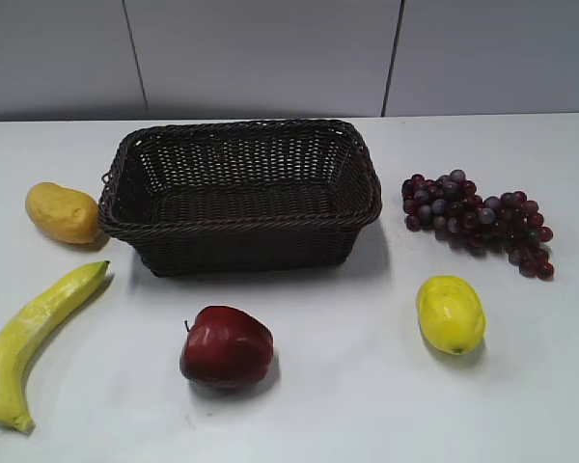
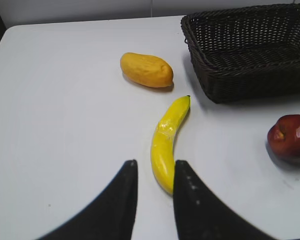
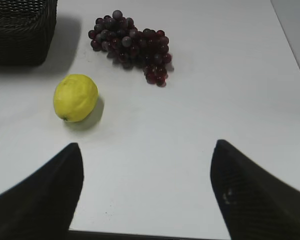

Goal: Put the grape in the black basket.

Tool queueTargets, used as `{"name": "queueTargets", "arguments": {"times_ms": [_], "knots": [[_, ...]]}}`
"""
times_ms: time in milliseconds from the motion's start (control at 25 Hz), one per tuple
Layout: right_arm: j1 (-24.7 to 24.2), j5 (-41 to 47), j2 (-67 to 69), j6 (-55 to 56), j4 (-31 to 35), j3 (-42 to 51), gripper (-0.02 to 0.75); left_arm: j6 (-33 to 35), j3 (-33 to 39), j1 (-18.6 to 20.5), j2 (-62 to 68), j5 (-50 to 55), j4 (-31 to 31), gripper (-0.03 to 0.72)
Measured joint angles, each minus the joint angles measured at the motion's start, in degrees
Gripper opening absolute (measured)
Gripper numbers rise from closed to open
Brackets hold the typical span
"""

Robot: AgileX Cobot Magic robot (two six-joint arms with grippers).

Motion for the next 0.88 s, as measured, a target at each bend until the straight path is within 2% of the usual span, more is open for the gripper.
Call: {"name": "queueTargets", "arguments": {"times_ms": [880], "knots": [[0.0, -0.3, 0.1, -0.1, 0.0, -0.2, 0.595, 0.0, 0.0, 0.0, 0.0, 0.0, 0.0, 0.228]]}}
